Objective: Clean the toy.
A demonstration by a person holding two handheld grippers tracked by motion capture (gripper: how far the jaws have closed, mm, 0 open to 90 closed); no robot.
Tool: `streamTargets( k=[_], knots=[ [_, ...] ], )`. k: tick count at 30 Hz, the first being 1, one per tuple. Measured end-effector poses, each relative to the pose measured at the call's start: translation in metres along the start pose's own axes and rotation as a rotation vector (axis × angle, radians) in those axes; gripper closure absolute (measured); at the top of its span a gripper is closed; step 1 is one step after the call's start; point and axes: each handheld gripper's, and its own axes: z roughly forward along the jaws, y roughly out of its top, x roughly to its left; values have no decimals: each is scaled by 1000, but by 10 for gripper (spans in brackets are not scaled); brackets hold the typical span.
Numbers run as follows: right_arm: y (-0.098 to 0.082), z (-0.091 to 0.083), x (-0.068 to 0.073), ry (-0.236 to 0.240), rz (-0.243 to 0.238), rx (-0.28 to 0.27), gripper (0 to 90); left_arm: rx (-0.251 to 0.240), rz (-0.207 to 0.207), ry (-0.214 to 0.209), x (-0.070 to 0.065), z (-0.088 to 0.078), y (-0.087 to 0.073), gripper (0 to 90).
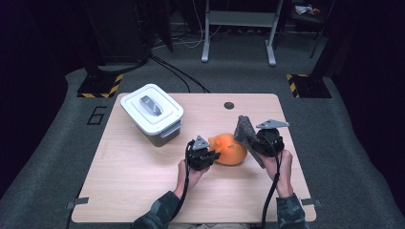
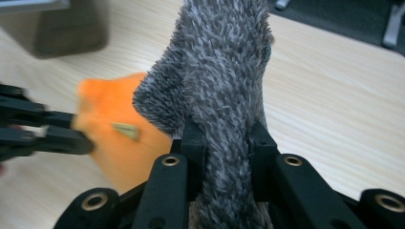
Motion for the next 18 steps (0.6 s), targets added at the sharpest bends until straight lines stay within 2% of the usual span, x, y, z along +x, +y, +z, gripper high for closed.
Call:
streamTargets(
  k=[2, 6, 10, 14, 18],
  knots=[
    [3, 2, 8, 24, -8, 1, 745, -1, 0, 0, 0, 0, 0, 812],
    [2, 16, 19, 47, -35, 57, 744, 2, 9, 0, 1, -1, 0, 805],
    [-2, 31, 21, 38, -44, 95, 746, 5, 8, -5, 2, -1, 0, 778],
    [-4, 36, 18, 40, -28, 94, 746, 7, 11, -1, 2, -1, -1, 693],
    [-4, 39, 16, 37, -33, 92, 746, 17, 64, 30, -2, -3, 1, 569]
  ],
)
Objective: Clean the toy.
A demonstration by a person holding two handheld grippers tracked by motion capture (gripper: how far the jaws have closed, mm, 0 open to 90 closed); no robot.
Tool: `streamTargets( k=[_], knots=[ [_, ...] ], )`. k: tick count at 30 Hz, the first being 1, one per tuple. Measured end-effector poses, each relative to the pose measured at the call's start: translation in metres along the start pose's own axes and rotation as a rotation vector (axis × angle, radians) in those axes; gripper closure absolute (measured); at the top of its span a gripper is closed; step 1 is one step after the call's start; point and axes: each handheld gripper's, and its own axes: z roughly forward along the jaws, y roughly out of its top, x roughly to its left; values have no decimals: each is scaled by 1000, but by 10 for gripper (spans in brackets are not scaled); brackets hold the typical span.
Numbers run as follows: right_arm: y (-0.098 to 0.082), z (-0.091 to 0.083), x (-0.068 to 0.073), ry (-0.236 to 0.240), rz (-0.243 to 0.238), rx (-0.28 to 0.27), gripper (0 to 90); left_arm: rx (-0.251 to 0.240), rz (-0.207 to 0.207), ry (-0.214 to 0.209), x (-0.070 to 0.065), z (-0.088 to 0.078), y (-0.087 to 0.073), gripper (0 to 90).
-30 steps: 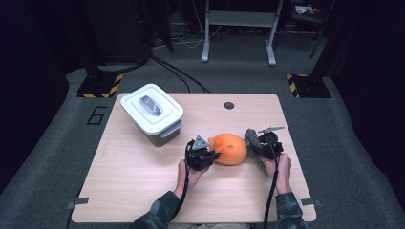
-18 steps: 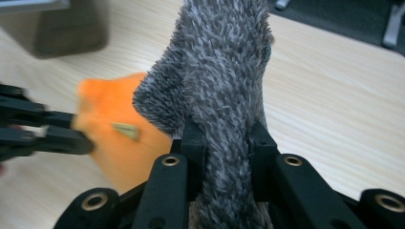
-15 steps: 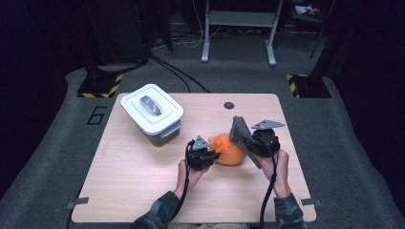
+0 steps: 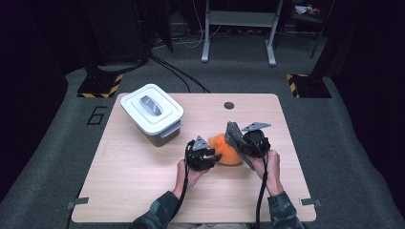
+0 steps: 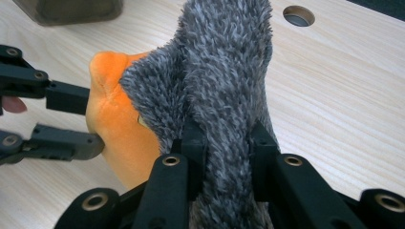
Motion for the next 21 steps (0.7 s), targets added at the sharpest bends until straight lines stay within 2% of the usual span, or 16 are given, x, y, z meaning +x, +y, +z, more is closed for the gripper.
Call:
streamTargets(
  k=[3, 7, 9, 12, 15, 16, 21],
  knots=[
    [0, 1, -1, 4, 12, 3, 746, 10, 49, 53, -3, 2, -1, 487],
    [1, 3, -2, 6, 14, 2, 745, 8, 84, 65, -3, 4, -3, 467],
    [1, 4, -2, 6, 13, 0, 745, 9, 111, 67, -5, 7, -3, 513],
    [1, 7, -4, 6, 14, -5, 746, 14, 157, 80, -10, 9, -2, 649],
    [1, 8, -5, 9, 23, -4, 746, 4, 143, 79, -9, 10, -2, 755],
    [0, 8, -6, 13, 28, -8, 746, -4, 124, 73, -8, 11, -2, 776],
    [0, 1, -7, 21, 33, -35, 745, -7, 72, 56, -6, 7, 1, 812]
  ],
)
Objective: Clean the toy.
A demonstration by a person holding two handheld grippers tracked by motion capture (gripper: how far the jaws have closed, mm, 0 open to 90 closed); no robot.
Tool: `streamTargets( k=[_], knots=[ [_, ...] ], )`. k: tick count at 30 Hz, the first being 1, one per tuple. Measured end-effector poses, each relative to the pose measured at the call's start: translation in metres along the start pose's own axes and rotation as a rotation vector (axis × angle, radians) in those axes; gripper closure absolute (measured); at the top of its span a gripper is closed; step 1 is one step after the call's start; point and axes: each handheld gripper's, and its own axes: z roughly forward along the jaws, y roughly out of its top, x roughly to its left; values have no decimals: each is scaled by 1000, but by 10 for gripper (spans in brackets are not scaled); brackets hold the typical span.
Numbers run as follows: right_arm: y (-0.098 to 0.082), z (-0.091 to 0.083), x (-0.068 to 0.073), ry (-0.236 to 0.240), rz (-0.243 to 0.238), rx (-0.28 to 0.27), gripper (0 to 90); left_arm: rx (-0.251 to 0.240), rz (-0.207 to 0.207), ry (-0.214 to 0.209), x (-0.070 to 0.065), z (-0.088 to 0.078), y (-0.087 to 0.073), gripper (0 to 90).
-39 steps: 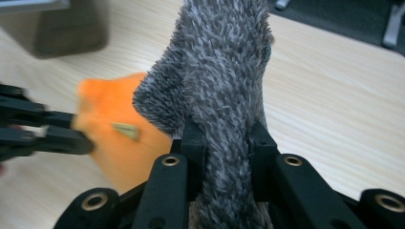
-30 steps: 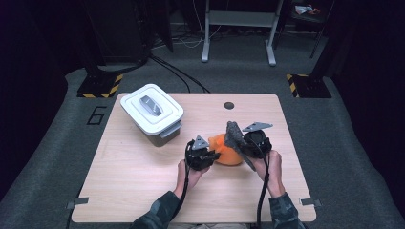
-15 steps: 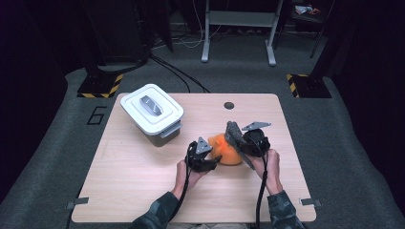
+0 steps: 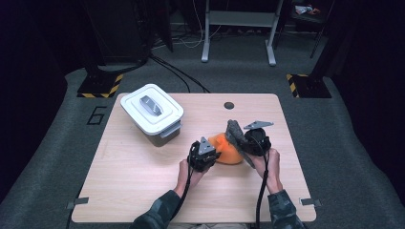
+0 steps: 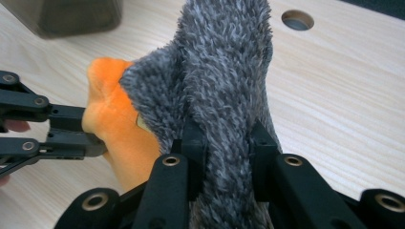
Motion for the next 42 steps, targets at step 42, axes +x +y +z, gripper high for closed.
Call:
streamTargets(
  k=[42],
  knots=[
    [-18, 2, 1, -50, -3, -8, 744, 7, -87, -31, 10, -3, 6, 817]
  ],
)
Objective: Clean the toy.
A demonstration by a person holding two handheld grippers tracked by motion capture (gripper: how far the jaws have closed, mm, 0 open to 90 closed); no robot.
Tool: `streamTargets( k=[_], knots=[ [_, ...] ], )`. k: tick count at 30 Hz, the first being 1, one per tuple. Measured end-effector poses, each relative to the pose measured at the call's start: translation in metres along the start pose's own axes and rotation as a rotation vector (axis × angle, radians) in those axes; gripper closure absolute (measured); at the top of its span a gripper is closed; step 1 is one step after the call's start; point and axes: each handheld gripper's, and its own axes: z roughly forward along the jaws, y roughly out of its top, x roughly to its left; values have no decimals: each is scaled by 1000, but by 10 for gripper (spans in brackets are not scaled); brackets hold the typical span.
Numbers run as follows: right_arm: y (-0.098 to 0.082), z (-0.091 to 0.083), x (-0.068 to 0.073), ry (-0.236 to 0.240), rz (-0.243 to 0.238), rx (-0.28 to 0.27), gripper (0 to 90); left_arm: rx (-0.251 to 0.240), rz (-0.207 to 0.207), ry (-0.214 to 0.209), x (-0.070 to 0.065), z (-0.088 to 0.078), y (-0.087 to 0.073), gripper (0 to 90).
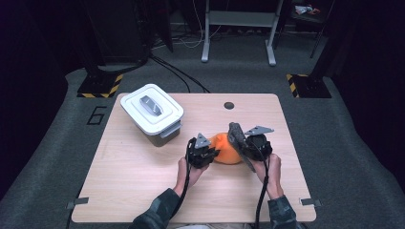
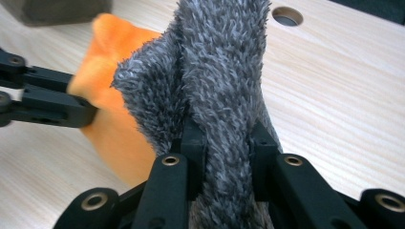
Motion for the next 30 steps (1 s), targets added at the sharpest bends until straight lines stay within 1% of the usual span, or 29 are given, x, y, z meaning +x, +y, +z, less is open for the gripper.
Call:
streamTargets(
  k=[3, 4, 5, 7, 8, 10, 12, 13, 14, 15, 16, 17, 18, 19, 20, 21, 23, 24, 25, 27, 28, 29, 30],
  knots=[
    [-6, 2, -9, -2, 33, 9, 744, -3, -10, -2, 0, 0, 0, 818],
    [-7, 4, -11, -6, 44, 17, 743, -5, -6, -2, 1, 0, 0, 817],
    [-9, 5, -14, -11, 50, 24, 743, -6, -15, -5, 1, 0, -1, 818],
    [-13, 9, -19, -15, 52, 40, 744, -9, -18, -6, 2, 0, -2, 818],
    [-14, 10, -22, -14, 59, 51, 744, -11, -30, -7, 2, 0, -2, 817],
    [-17, 14, -27, -29, 74, 77, 744, -11, -30, -4, 3, 0, -1, 817],
    [-22, 19, -32, -25, 85, 91, 744, -12, -29, -4, 3, 0, -1, 817],
    [-25, 22, -34, -22, 106, 107, 743, -14, -29, -1, 3, 1, -1, 818],
    [-27, 26, -36, -19, 102, 108, 743, -6, -25, -7, 3, 1, 0, 817],
    [-29, 29, -37, -17, 114, 119, 743, -8, -25, -7, 4, 1, 0, 818],
    [-31, 33, -40, -16, 108, 127, 744, -10, -26, -4, 4, 1, 0, 817],
    [-33, 37, -41, -13, 123, 142, 743, -7, -25, -8, 4, 1, 0, 818],
    [-34, 41, -43, -12, 125, 160, 743, -9, -29, -6, 4, 1, 0, 818],
    [-35, 45, -44, -4, 134, 173, 741, -13, -34, -3, 5, 1, -1, 817],
    [-37, 50, -45, 6, 142, 199, 740, -16, -41, -4, 5, 1, -1, 818],
    [-38, 55, -48, 16, 142, 217, 738, -16, -41, -1, 4, 0, -2, 818],
    [-41, 61, -52, 47, 164, 220, 737, -17, -39, -1, 5, -1, -3, 817],
    [-40, 61, -53, 49, 169, 216, 738, -19, -39, -1, 5, -1, -3, 817],
    [-40, 60, -53, 48, 164, 216, 740, -18, -40, -2, 6, -1, -3, 817],
    [-37, 56, -54, 27, 150, 217, 745, -24, -38, -1, 6, -2, -4, 817],
    [-36, 51, -53, 11, 158, 209, 746, -25, -38, 1, 6, -2, -4, 817],
    [-34, 46, -55, 12, 153, 190, 748, -27, -43, 2, 6, -2, -4, 817],
    [-32, 40, -55, 1, 156, 164, 748, -27, -45, -3, 7, -2, -4, 817]
  ],
)
